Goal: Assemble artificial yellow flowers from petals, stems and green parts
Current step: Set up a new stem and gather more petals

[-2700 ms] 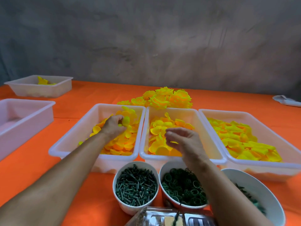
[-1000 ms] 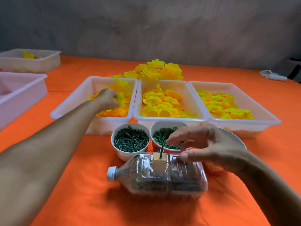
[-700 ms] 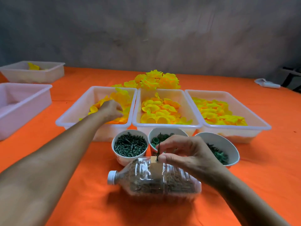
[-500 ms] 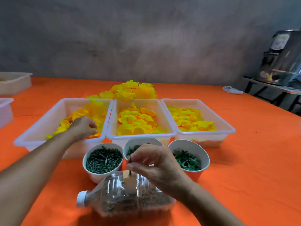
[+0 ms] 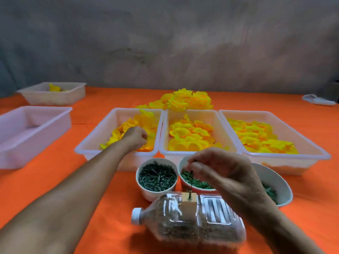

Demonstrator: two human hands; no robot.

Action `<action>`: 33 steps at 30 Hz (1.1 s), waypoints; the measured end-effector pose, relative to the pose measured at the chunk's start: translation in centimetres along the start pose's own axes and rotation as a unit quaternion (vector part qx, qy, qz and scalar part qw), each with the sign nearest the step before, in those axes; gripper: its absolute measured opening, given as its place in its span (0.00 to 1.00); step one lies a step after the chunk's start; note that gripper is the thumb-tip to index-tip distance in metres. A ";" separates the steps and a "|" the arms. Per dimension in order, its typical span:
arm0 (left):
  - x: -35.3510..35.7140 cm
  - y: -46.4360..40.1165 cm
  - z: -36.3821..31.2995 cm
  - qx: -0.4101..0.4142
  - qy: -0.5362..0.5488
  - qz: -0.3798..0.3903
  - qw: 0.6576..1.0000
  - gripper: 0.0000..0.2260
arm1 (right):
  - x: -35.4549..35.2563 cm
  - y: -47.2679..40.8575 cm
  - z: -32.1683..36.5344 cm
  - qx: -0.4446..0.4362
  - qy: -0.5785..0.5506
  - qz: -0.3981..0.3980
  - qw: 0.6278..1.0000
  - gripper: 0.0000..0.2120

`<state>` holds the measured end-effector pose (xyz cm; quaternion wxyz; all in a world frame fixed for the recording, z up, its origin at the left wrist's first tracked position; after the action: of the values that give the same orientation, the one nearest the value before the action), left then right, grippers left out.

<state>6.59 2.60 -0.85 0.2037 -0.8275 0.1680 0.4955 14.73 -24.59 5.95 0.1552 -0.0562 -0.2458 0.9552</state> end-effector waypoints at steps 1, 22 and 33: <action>-0.1 -0.1 0.1 -0.003 0.009 -0.002 1.000 0.05 | 0.0 -0.2 -0.1 0.006 -0.006 -0.001 1.000 0.05; 0.5 -1.0 3.7 -0.148 0.409 -0.040 0.900 0.08 | 3.3 -11.6 -11.6 0.198 0.033 -0.010 0.980 0.07; 0.6 -1.0 4.8 -0.191 0.496 -0.059 0.845 0.08 | 5.5 -14.9 -15.0 0.095 0.213 0.034 0.972 0.09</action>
<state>3.74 5.78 -3.29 -0.0402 -0.9939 0.0992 0.0282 16.28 -3.62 -0.06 0.1764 -0.2522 -0.1133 0.9447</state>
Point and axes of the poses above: each hand's wrist, its own y-axis away from the middle knuckle, its own x-axis out of the palm, z = x × y, the point moved 8 cm from there along -y, towards the middle knuckle, and after that the axes turned 5 degrees about -z, right-handed, at the moved point
